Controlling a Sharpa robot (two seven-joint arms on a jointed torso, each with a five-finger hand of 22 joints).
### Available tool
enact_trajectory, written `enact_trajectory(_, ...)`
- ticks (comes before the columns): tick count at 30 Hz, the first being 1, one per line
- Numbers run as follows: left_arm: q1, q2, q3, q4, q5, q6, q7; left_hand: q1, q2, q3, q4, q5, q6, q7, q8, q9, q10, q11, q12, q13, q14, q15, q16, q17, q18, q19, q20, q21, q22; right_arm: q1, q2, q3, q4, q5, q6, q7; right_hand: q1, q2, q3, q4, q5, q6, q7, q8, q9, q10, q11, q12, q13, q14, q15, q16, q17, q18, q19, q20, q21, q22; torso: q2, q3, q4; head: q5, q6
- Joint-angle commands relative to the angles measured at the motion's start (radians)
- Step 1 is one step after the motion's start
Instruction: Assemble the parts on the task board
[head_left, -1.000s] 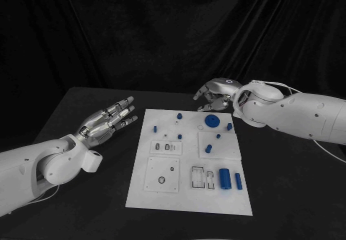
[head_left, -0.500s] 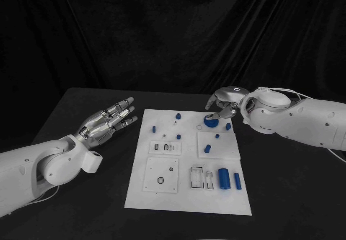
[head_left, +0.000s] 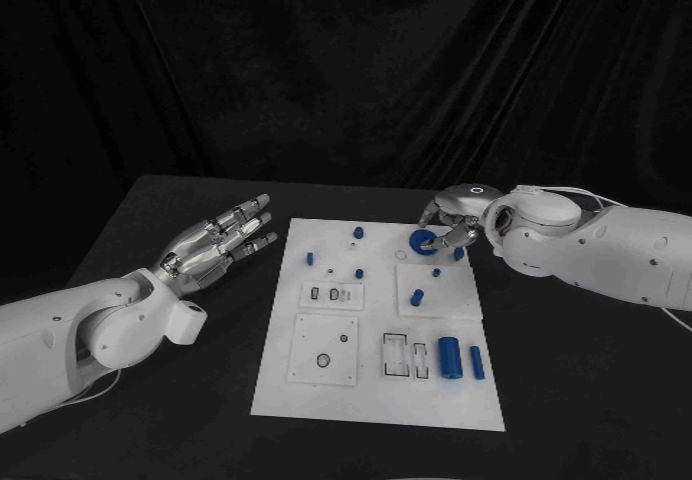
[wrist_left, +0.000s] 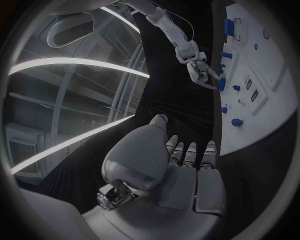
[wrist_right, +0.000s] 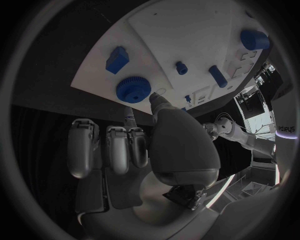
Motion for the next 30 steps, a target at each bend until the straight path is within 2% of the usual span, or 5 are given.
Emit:
enact_trajectory(1, 0.0, 0.002, 0.001, 0.001, 0.0, 0.017, 0.01, -0.002, 0.006, 0.008, 0.0, 0.004, 0.003, 0.0, 0.006, 0.001, 0.002, 0.005, -0.007, -0.001, 0.0, 0.004, -0.004, -0.001, 0.017, -0.001, 0.003, 0.001, 0.001, -0.006, -0.002, 0.0, -0.003, -0.02, 0.009, -0.028, 0.019, 0.005, 0.007, -0.005, 0.009, -0.013, 0.004, -0.008, -0.004, 0.106, 0.007, 0.003, 0.263, 0.106, 0.001, 0.003, 0.263, -0.017, 0.004, 0.004, 0.002, 0.145, 0.0, -0.0006, 0.001, -0.002, 0.0)
enact_trajectory(10, -0.001, 0.004, 0.001, -0.001, 0.0, 0.02, 0.009, -0.002, 0.006, 0.009, 0.0, 0.004, 0.002, 0.001, 0.006, 0.0, 0.002, 0.006, -0.007, -0.001, 0.0, 0.007, -0.004, -0.001, 0.017, 0.0, 0.004, 0.001, 0.001, -0.014, -0.001, 0.0, -0.007, -0.022, 0.008, -0.027, 0.057, 0.011, 0.019, -0.037, 0.071, -0.013, 0.009, -0.012, -0.008, 0.106, 0.012, 0.003, 0.263, 0.106, 0.006, 0.003, 0.263, -0.015, -0.001, 0.01, -0.003, 0.144, -0.001, -0.0007, 0.0008, -0.003, 0.0)
enact_trajectory(19, -0.001, 0.004, 0.001, -0.003, 0.0, 0.022, 0.008, -0.002, 0.006, 0.011, -0.001, 0.005, 0.0, 0.001, 0.006, 0.0, 0.002, 0.006, -0.007, -0.001, 0.0, 0.009, -0.004, -0.001, 0.017, 0.0, 0.005, 0.002, 0.001, -0.02, 0.005, 0.0, -0.017, -0.031, 0.004, -0.026, 0.074, 0.019, 0.027, -0.055, 0.087, -0.01, 0.01, -0.011, -0.007, 0.106, 0.013, 0.003, 0.263, 0.106, 0.007, 0.003, 0.263, -0.014, -0.004, 0.011, -0.007, 0.143, -0.001, -0.0007, 0.0004, -0.002, -0.001)
enact_trajectory(25, -0.001, 0.005, 0.001, -0.004, 0.0, 0.025, 0.007, -0.001, 0.006, 0.012, -0.001, 0.005, 0.0, 0.001, 0.006, 0.0, 0.002, 0.006, -0.007, -0.001, 0.0, 0.01, -0.004, -0.001, 0.017, 0.0, 0.005, 0.002, 0.001, -0.025, 0.013, 0.0, -0.026, -0.032, 0.0, -0.022, 0.085, 0.027, 0.033, -0.078, 0.104, 0.042, 0.008, 0.021, 0.015, 0.106, 0.013, 0.003, 0.263, 0.106, 0.007, 0.003, 0.263, -0.013, -0.005, 0.012, -0.011, 0.144, 0.0, 0.0001, 0.0004, -0.002, -0.003)
enact_trajectory(30, -0.002, 0.007, 0.001, -0.005, 0.0, 0.027, 0.006, -0.001, 0.006, 0.012, -0.001, 0.005, 0.0, 0.001, 0.006, 0.0, 0.002, 0.006, -0.007, -0.001, 0.0, 0.01, -0.004, -0.001, 0.017, 0.0, 0.005, 0.002, 0.001, -0.033, 0.019, 0.0, -0.03, -0.032, -0.005, -0.017, 0.094, 0.032, 0.035, -0.104, 0.139, 0.087, 0.001, 0.082, 0.059, 0.106, 0.006, 0.003, 0.263, 0.106, 0.0, 0.003, 0.263, -0.013, -0.004, 0.005, -0.012, 0.147, 0.0, -0.0001, 0.0014, -0.002, -0.003)
